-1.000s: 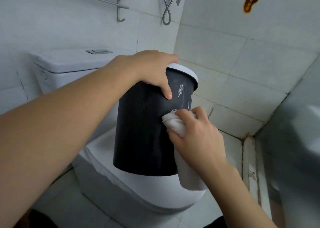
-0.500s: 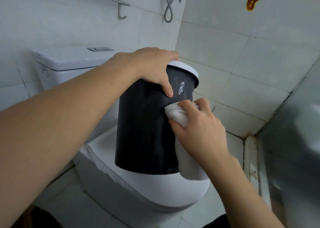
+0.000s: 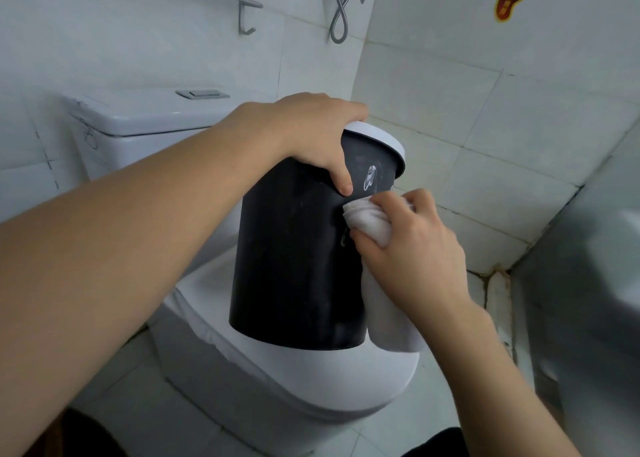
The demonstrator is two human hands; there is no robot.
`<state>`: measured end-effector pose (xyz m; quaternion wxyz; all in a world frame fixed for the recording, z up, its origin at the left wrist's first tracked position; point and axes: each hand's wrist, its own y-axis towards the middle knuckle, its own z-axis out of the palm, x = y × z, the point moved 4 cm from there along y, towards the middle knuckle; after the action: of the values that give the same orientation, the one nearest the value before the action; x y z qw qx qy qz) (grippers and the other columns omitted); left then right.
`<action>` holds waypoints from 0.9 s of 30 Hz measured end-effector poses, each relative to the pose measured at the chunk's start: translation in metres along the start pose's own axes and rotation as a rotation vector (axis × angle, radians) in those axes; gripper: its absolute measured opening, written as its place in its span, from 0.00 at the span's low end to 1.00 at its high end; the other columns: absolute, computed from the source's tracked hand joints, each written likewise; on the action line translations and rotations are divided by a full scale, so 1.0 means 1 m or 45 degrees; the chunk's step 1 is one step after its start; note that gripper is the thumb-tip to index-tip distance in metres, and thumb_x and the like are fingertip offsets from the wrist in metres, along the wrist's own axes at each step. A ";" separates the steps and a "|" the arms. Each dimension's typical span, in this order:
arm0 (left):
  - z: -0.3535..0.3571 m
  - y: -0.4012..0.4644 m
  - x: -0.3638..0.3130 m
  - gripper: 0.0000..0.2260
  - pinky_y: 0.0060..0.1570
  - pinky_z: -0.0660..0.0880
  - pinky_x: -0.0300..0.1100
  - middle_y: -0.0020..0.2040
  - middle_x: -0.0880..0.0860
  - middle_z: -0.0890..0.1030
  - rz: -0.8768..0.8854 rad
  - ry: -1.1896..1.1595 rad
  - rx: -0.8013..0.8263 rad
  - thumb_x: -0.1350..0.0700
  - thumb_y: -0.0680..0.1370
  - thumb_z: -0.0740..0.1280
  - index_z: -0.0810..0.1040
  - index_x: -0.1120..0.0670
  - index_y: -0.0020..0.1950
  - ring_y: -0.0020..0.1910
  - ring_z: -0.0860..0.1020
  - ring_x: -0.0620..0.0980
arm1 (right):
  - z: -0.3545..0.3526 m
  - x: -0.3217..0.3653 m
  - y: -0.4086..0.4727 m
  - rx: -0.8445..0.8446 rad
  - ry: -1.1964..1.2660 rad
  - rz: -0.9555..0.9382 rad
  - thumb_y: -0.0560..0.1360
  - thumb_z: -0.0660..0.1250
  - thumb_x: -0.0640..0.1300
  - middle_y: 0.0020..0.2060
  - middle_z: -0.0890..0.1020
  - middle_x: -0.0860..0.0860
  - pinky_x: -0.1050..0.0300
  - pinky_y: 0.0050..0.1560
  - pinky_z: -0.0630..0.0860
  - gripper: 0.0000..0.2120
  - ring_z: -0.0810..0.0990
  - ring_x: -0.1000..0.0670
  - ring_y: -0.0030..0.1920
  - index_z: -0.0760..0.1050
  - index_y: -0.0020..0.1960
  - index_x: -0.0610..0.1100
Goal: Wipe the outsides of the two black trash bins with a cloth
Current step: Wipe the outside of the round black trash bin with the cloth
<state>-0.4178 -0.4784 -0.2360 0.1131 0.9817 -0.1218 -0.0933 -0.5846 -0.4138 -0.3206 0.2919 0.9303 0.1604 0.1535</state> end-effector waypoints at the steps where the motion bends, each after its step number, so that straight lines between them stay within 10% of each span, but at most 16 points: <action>1: 0.000 0.000 0.000 0.31 0.34 0.65 0.44 0.42 0.47 0.74 0.001 0.001 0.001 0.39 0.58 0.81 0.68 0.47 0.51 0.39 0.72 0.45 | 0.001 0.001 0.000 0.007 -0.001 -0.003 0.74 0.66 0.57 0.51 0.70 0.52 0.55 0.33 0.70 0.12 0.76 0.43 0.39 0.73 0.54 0.54; 27: -0.001 0.001 0.002 0.31 0.34 0.65 0.45 0.43 0.46 0.74 -0.033 0.011 0.021 0.38 0.58 0.81 0.67 0.47 0.50 0.39 0.71 0.44 | 0.006 -0.006 -0.017 0.079 -0.052 0.037 0.72 0.66 0.56 0.50 0.70 0.54 0.56 0.31 0.67 0.10 0.69 0.48 0.36 0.74 0.53 0.57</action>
<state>-0.4158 -0.4800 -0.2352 0.1043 0.9845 -0.1094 -0.0893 -0.5911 -0.4056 -0.3363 0.2637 0.9441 0.1457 0.1336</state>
